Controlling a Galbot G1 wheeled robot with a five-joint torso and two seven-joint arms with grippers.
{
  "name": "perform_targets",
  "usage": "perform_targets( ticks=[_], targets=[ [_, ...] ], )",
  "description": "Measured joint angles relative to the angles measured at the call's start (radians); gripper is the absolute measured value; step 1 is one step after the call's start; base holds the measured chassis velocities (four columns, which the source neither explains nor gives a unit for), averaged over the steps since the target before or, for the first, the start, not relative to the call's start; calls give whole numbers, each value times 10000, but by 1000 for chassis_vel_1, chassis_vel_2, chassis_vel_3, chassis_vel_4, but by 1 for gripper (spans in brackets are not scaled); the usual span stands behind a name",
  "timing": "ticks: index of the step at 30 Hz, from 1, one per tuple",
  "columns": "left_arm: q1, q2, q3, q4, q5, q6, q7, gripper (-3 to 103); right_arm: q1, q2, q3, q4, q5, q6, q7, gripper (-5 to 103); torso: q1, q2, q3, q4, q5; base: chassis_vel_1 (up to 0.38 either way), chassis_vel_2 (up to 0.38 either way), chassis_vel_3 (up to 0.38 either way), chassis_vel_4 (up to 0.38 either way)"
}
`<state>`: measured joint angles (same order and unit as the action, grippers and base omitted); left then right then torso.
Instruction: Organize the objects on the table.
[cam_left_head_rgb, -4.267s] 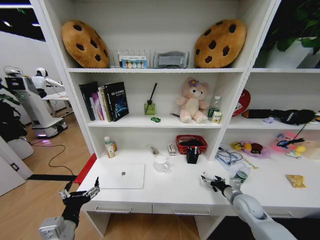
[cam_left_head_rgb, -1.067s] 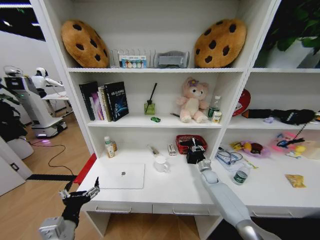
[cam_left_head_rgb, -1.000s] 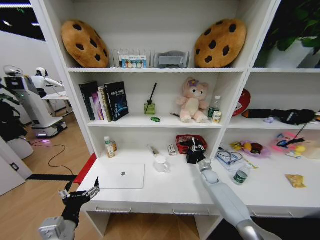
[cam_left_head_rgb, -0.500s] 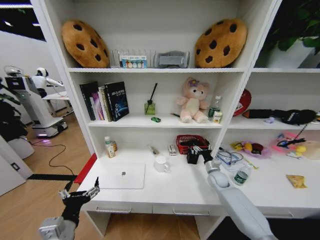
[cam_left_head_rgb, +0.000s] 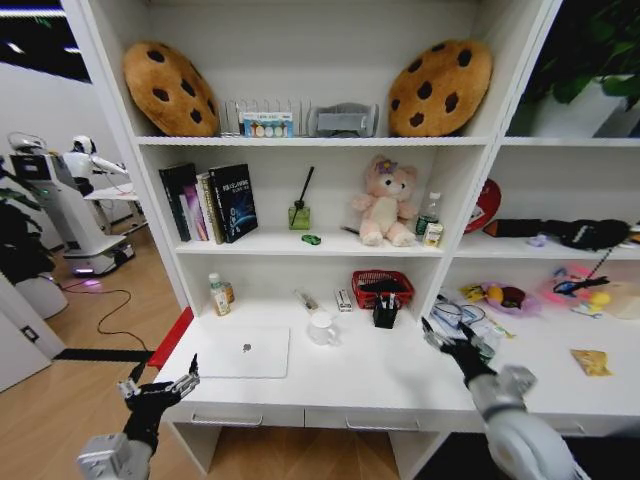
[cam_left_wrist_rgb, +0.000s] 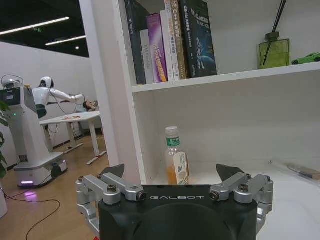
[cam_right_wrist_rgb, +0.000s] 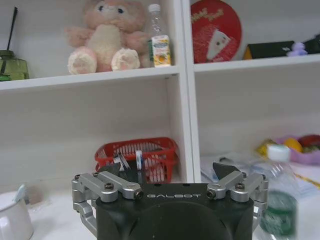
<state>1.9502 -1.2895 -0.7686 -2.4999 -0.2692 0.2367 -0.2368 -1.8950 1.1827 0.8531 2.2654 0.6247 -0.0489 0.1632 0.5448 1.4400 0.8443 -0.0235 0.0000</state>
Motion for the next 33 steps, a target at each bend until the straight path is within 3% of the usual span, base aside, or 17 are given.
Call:
perform_targets(
  ticks=[2, 7, 19, 33],
  targets=[
    [0, 0, 0, 0, 0, 0, 2, 100, -1017, 1269, 186, 284, -421, 400, -518, 100, -1, 1, 0, -5, -4, 0, 0, 0, 0],
    [0, 0, -1, 0, 0, 0, 0, 100, -1634, 1814, 563, 404, -974, 1015, -866, 100, -1, -1, 1, 6, -2, 0, 0, 0, 0],
    [0, 0, -1, 0, 0, 0, 0, 100, -1423, 1930, 752, 776, -1219, 1249, -747, 100, 2, -3, 3, 3, -1, -56, -51, 61, 53],
    [0, 0, -1, -1, 0, 0, -1, 100, -954, 1948, 347, 505, -1437, 1317, -495, 100, 4, -4, 4, 1, -2, -230, -231, 231, 246]
  ],
)
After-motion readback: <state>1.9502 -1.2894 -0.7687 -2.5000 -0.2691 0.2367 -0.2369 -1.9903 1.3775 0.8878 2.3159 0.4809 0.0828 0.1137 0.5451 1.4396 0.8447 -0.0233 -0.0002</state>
